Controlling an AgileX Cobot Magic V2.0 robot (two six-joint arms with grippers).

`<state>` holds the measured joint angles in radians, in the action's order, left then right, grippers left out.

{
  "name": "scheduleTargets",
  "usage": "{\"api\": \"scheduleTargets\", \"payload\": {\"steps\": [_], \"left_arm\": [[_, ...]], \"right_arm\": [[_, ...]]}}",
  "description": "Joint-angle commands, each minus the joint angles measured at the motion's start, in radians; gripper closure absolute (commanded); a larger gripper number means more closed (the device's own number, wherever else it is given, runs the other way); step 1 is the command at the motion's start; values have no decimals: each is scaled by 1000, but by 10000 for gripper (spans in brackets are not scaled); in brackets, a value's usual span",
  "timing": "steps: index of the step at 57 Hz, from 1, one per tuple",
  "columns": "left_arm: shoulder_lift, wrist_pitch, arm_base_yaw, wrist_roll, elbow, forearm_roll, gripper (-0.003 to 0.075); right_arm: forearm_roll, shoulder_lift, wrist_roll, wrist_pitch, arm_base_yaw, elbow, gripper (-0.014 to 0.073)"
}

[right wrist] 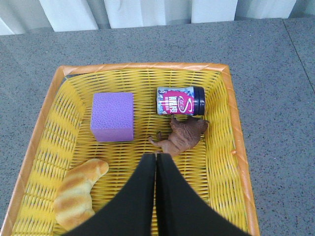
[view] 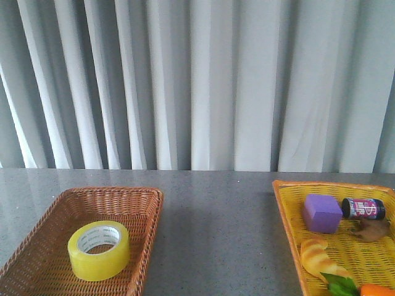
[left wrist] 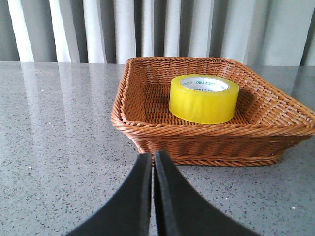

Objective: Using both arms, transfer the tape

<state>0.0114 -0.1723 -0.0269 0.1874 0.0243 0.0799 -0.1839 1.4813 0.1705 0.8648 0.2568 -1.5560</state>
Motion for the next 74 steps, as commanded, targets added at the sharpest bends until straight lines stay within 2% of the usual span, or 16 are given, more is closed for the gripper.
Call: {"api": "scheduleTargets", "payload": {"steps": [1, 55, 62, 74], "left_arm": [[17, 62, -1, 11, -6, 0, 726], [15, 62, -1, 11, -7, 1, 726], [15, 62, -1, 11, -7, 1, 726], [15, 62, -1, 11, -7, 1, 726]], "right_arm": [[-9, -32, 9, -60, 6, -26, 601], [2, -66, 9, -67, 5, -3, 601], [53, -179, 9, -150, 5, 153, 601], [97, -455, -109, -545, -32, 589, 601]]}}
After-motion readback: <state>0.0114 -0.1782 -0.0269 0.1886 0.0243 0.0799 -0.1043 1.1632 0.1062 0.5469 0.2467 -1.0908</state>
